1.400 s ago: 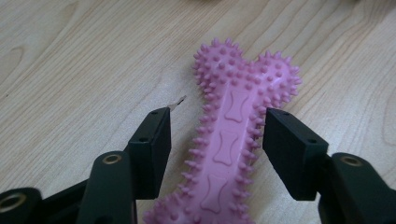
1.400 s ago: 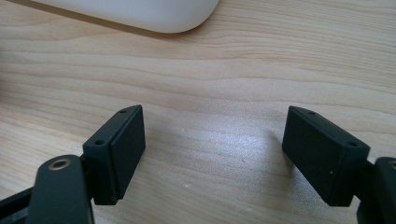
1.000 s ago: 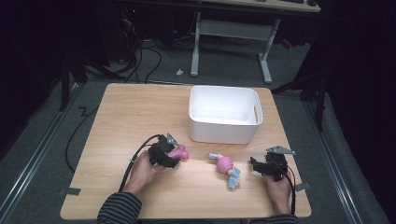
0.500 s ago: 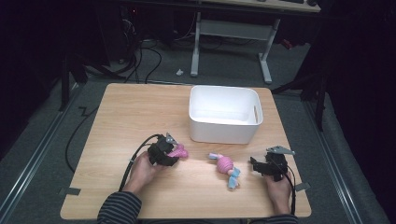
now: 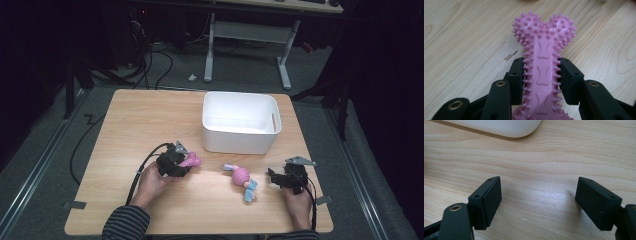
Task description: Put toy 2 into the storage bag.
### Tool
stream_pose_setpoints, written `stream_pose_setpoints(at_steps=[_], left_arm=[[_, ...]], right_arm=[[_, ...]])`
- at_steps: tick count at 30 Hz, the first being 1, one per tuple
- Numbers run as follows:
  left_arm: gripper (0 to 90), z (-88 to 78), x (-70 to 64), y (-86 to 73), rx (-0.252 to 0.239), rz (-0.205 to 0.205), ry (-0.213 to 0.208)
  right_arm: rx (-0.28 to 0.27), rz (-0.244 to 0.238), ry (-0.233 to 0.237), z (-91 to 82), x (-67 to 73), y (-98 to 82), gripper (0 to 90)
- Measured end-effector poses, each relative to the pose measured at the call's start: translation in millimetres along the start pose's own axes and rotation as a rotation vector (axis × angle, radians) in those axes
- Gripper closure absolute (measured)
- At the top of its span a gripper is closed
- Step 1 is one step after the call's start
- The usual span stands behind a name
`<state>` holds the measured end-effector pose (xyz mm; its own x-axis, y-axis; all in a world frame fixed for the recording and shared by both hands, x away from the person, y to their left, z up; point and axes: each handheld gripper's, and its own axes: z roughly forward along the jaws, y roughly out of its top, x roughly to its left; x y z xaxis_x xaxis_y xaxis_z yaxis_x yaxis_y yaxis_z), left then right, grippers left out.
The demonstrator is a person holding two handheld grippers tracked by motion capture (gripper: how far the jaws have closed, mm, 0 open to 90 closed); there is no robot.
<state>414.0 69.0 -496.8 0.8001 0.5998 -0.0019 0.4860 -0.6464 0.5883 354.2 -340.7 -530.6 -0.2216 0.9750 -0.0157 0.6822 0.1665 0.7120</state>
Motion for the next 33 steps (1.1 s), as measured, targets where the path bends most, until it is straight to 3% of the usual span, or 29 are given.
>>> stream_pose_setpoints(at_steps=[12,24,29,33], left_arm=[[59.0,-11.8,-6.3,1.4,-0.010,0.020,0.005],[58.9,-38.4,1.4,7.5,-0.099,-0.045,-0.022],[58.8,-51.5,3.7,10.7,-0.158,-0.067,-0.035],[58.8,-57.5,7.1,17.1,-0.163,-0.073,-0.044]], right_arm=[[0.000,0.000,0.000,0.0,0.0,0.0,21.3],[0.000,0.000,-0.001,0.1,0.2,0.1,21.3],[0.000,0.000,-0.001,0.1,0.2,0.1,21.3],[0.000,0.001,-0.001,0.1,0.2,0.1,21.3]])
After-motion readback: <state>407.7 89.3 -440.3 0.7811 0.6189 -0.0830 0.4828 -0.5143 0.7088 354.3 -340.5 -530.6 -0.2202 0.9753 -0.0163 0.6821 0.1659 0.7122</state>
